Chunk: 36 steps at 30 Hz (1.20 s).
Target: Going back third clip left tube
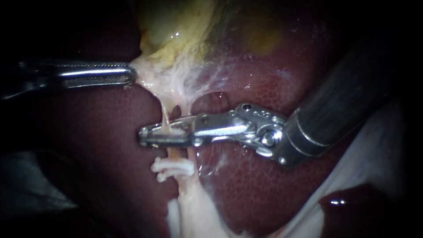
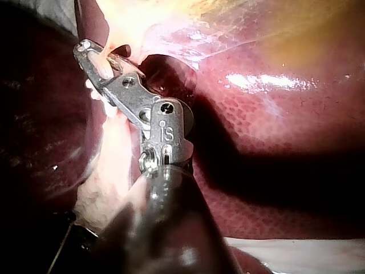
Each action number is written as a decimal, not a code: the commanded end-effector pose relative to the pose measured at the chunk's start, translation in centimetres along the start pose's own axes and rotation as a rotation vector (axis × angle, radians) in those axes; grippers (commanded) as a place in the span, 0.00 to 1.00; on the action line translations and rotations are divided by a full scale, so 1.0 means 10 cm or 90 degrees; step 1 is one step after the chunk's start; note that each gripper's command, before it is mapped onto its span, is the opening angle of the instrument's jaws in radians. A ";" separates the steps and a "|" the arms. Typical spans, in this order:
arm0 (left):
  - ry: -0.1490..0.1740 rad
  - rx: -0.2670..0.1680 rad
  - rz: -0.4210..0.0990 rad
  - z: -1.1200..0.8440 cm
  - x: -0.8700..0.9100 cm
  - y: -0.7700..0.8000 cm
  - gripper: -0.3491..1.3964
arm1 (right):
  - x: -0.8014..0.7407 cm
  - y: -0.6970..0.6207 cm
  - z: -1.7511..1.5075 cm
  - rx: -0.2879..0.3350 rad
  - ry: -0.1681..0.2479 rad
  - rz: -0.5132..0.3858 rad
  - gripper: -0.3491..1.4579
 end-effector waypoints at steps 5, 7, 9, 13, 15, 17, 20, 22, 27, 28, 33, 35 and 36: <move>0.000 0.000 0.000 -0.001 0.000 0.000 0.00 | -0.002 0.004 0.002 -0.004 0.000 -0.001 0.32; 0.000 0.000 0.000 -0.001 0.000 0.000 0.00 | -0.003 0.010 0.005 -0.006 0.001 -0.001 0.40; 0.000 -0.001 0.000 -0.001 0.000 -0.001 0.00 | -0.007 0.018 0.005 -0.018 0.003 0.002 0.44; 0.000 -0.001 0.000 -0.002 0.000 -0.002 0.00 | -0.015 0.032 -0.003 -0.037 0.005 0.012 0.46; 0.000 -0.001 0.000 -0.002 0.000 -0.002 0.00 | -0.019 0.038 -0.010 -0.049 0.002 0.019 0.46; 0.000 -0.001 0.000 -0.002 -0.001 -0.003 0.00 | -0.021 0.041 -0.016 -0.059 -0.010 0.019 0.46; 0.000 -0.002 0.000 -0.003 0.000 -0.003 0.00 | -0.024 0.040 -0.028 -0.066 -0.011 0.021 0.46; 0.000 -0.002 0.000 -0.004 0.000 -0.003 0.00 | -0.024 0.036 -0.035 -0.068 -0.011 0.022 0.46; 0.000 -0.003 0.000 -0.006 0.000 -0.004 0.00 | -0.017 0.017 -0.053 -0.064 -0.020 -0.005 0.47; 0.000 -0.003 0.000 -0.006 0.000 -0.004 0.00 | -0.015 0.011 -0.058 -0.064 -0.026 -0.015 0.47; -0.001 -0.003 -0.001 -0.008 0.001 -0.004 0.00 | -0.004 -0.018 -0.086 -0.088 -0.077 -0.116 0.47; -0.001 -0.002 -0.001 -0.008 0.001 -0.004 0.00 | 0.000 -0.031 -0.102 -0.102 -0.097 -0.169 0.47; -0.001 -0.002 -0.001 -0.008 0.001 -0.004 0.00 | 0.003 -0.036 -0.109 -0.107 -0.105 -0.184 0.47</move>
